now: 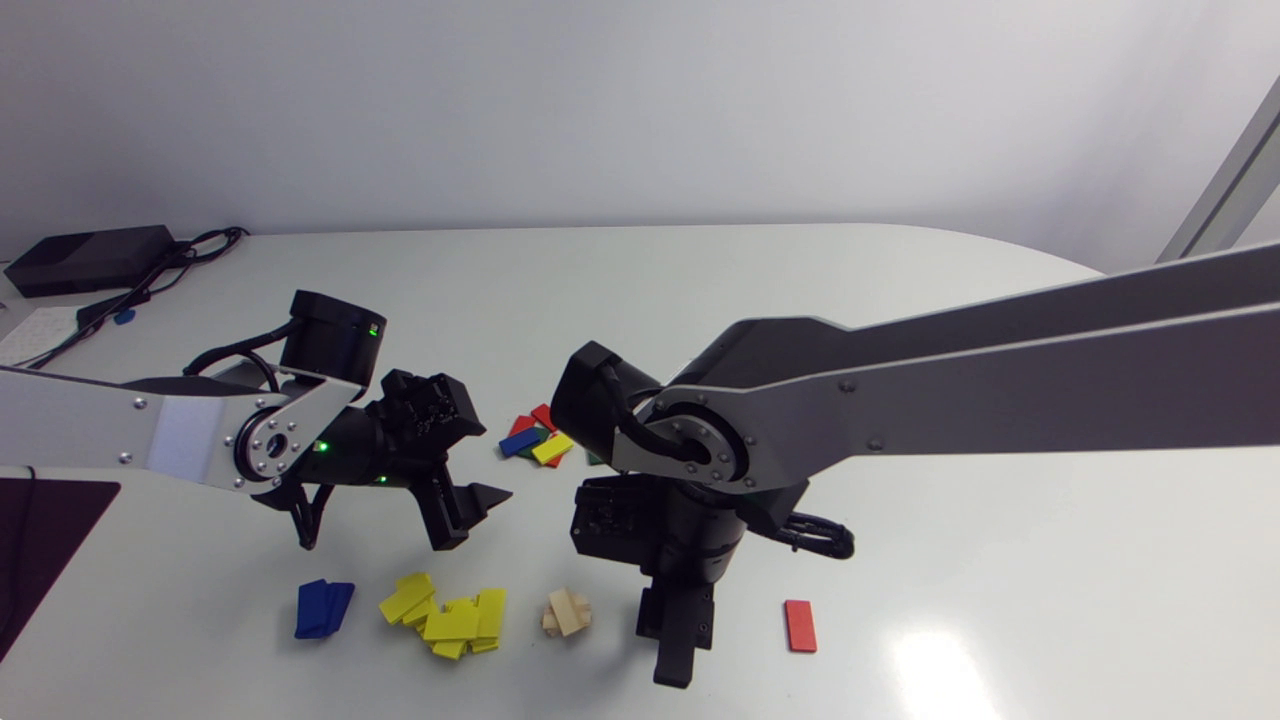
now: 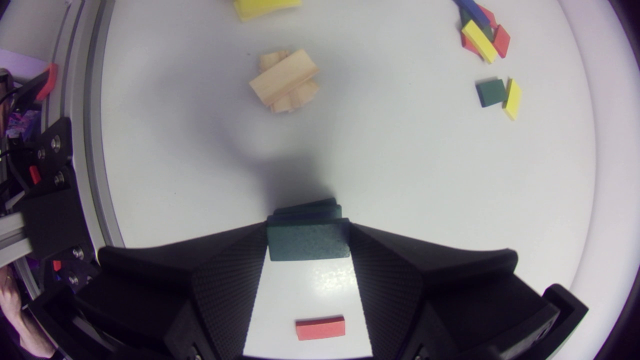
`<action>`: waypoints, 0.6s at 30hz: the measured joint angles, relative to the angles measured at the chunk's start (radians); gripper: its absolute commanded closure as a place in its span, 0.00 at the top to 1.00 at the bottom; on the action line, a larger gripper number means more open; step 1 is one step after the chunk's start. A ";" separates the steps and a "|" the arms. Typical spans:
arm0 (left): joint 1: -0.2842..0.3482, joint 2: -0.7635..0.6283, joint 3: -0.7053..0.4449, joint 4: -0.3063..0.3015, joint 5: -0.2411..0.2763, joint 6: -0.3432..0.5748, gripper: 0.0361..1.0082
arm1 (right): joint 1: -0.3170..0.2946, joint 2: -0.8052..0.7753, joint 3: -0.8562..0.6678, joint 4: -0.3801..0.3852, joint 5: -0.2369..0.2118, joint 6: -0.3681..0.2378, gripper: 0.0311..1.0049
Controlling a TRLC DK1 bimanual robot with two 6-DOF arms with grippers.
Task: Take domino bricks one by one from the mixed stack on the table and place each onto the existing stack of the same color.
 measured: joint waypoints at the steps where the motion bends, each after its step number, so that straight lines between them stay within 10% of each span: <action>1: 0.000 0.000 0.000 0.000 0.000 0.000 0.95 | 0.000 0.000 0.000 0.000 0.000 0.000 0.40; 18: 0.000 0.000 0.000 0.000 0.000 0.000 0.95 | 0.000 0.000 -0.037 0.045 -0.013 0.003 0.40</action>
